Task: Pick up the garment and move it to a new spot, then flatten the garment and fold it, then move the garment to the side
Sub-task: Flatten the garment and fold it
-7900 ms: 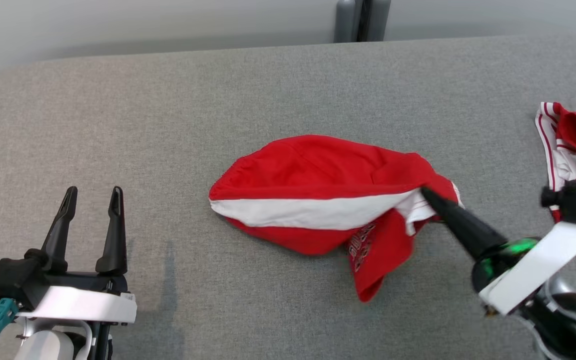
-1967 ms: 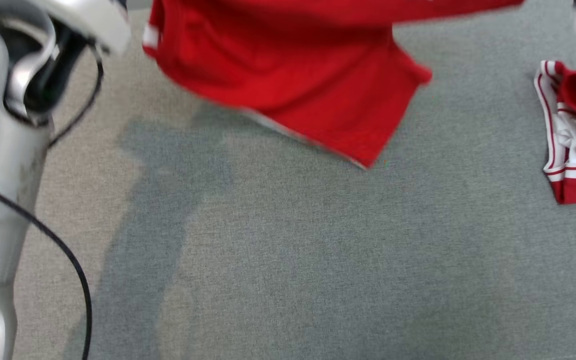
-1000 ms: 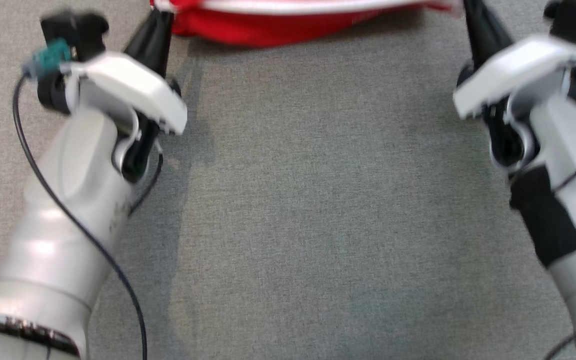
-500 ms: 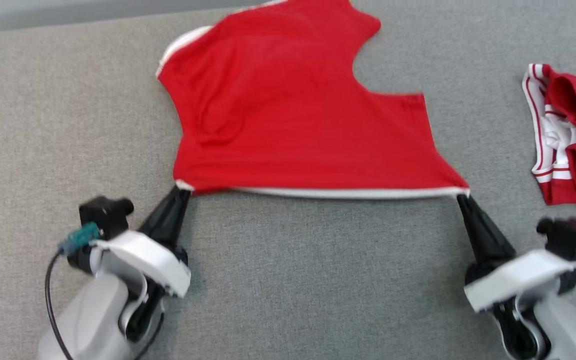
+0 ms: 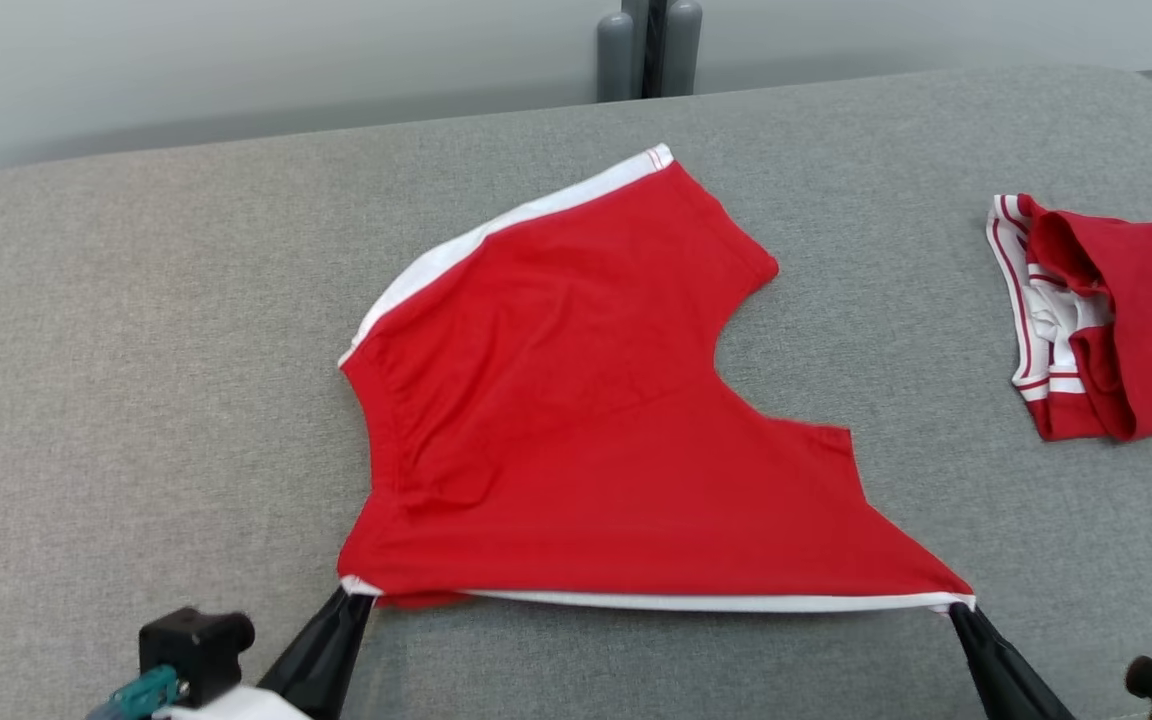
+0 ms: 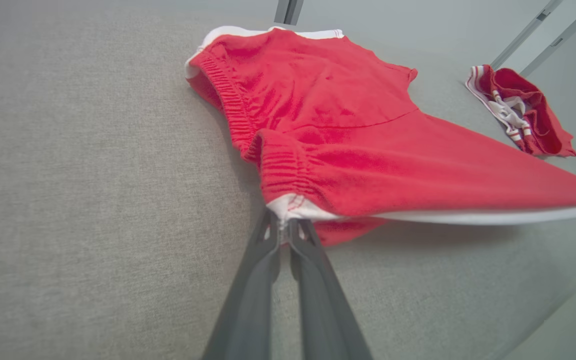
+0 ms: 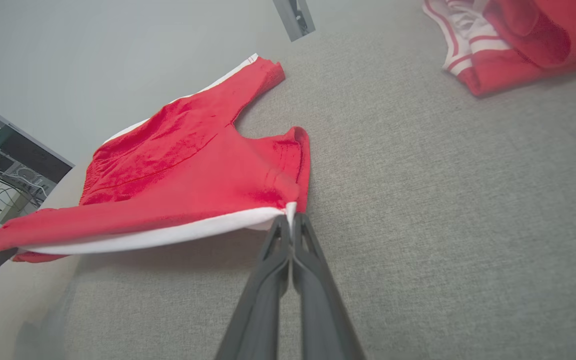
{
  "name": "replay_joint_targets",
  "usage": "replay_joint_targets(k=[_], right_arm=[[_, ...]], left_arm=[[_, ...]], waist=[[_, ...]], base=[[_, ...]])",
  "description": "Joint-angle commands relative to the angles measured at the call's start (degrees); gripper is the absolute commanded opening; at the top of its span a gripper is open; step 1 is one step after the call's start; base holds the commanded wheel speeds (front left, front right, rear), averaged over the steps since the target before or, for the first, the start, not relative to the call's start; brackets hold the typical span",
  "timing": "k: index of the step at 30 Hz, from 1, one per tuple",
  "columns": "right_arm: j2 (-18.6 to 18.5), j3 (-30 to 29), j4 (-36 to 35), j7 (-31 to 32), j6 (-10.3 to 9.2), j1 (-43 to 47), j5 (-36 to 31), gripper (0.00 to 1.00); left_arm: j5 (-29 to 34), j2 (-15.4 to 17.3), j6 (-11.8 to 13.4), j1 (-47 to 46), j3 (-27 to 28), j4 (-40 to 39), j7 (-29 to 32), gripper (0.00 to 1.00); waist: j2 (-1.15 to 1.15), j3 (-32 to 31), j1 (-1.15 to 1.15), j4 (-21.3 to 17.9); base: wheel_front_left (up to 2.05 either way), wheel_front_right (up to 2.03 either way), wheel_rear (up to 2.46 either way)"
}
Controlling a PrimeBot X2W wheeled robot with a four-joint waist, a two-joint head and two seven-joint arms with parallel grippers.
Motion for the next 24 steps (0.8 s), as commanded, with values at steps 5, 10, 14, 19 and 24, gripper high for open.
replay_joint_targets(k=[5,10,14,19,24], right_arm=[[2.78,-5.63,-9.11,6.43,-0.15,4.12,-4.19,0.0],[2.16,-7.12,-11.86,9.36,-0.14,-0.19,-5.35,0.0],[-0.12,-8.5,-11.18,10.3,-0.14,-5.6,-5.21,0.0],[-4.09,-7.45,-7.13,11.31,-0.15,-18.91,-3.22,0.0],[-8.64,-2.79,1.3,13.41,-0.1,-35.55,-1.21,0.0]], left_arm=[[-0.46,3.58,5.85,5.64,1.51,-10.87,3.1,0.0],[-1.18,3.47,6.03,4.76,1.33,-13.69,4.47,0.0],[-1.26,3.22,4.73,2.06,1.36,-13.6,4.95,0.0],[-1.89,1.37,2.16,-4.65,2.41,-11.84,4.49,0.0],[-3.18,-1.31,-2.27,-13.06,2.12,-8.32,5.06,0.0]], waist=[[0.0,-0.51,0.0,-0.17],[0.0,0.03,0.0,1.0],[0.0,1.57,0.0,2.1],[0.0,6.71,0.0,4.68],[0.0,13.05,0.0,7.82]], base=[[0.0,0.0,0.0],[0.0,0.0,0.0],[0.0,0.0,0.0],[0.0,0.0,0.0],[0.0,0.0,0.0]])
